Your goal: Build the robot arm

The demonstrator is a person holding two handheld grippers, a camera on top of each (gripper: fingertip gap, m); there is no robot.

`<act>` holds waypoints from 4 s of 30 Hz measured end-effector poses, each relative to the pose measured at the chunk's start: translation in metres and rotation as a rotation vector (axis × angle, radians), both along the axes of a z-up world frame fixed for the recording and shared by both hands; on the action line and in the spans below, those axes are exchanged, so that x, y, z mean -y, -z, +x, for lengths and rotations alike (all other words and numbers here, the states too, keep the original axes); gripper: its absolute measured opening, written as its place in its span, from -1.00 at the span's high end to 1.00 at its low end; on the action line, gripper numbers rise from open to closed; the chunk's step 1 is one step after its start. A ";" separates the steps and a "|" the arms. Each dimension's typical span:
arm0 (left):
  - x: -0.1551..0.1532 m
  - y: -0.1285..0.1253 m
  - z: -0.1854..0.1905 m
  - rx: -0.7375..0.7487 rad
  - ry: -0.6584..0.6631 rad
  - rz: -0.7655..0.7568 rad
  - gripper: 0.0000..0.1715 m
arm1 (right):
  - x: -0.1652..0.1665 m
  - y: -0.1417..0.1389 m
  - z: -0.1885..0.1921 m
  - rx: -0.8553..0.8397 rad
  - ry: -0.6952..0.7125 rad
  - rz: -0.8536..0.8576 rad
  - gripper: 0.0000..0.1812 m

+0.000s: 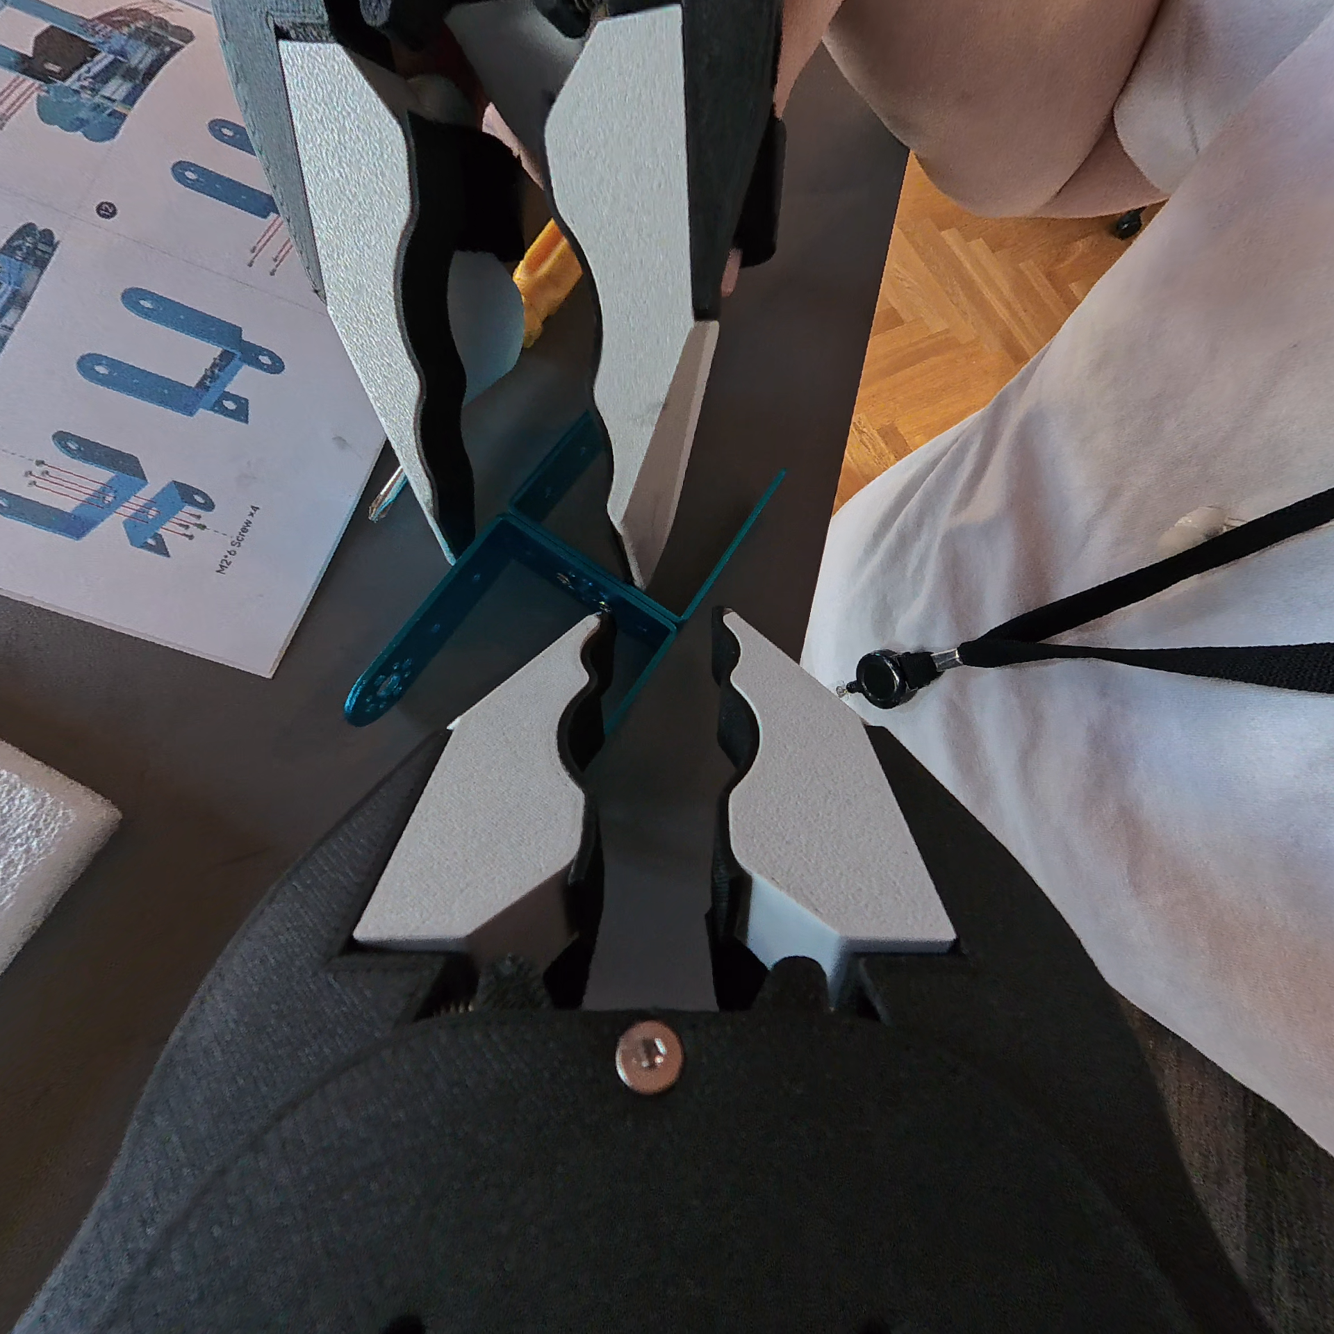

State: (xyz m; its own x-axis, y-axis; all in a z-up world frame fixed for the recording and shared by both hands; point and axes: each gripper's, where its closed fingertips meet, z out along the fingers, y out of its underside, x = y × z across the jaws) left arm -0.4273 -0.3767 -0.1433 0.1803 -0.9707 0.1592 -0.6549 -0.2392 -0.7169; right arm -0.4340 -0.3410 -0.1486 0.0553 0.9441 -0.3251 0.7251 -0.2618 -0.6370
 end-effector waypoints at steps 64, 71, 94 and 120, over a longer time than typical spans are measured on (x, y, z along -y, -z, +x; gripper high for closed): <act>-0.025 -0.018 -0.002 0.139 -0.591 -0.183 0.80 | -0.007 -0.011 0.036 -0.190 0.116 0.415 0.62; -0.024 -0.041 -0.025 0.323 -0.761 -0.109 0.81 | -0.010 -0.010 0.026 -0.136 0.102 0.422 0.65; 0.006 -0.003 0.005 0.299 -0.790 -0.227 0.35 | 0.027 0.003 0.049 -0.060 0.143 0.241 0.63; -0.009 0.020 -0.014 -0.367 -0.892 -0.055 0.01 | -0.021 0.006 0.116 -0.020 0.273 0.454 0.51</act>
State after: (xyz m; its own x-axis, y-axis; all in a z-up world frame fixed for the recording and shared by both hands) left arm -0.4417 -0.3679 -0.1631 0.8952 -0.4454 -0.0129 -0.3971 -0.7843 -0.4767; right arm -0.3181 -0.3196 -0.1544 0.3170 0.9420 0.1100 0.6554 -0.1338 -0.7433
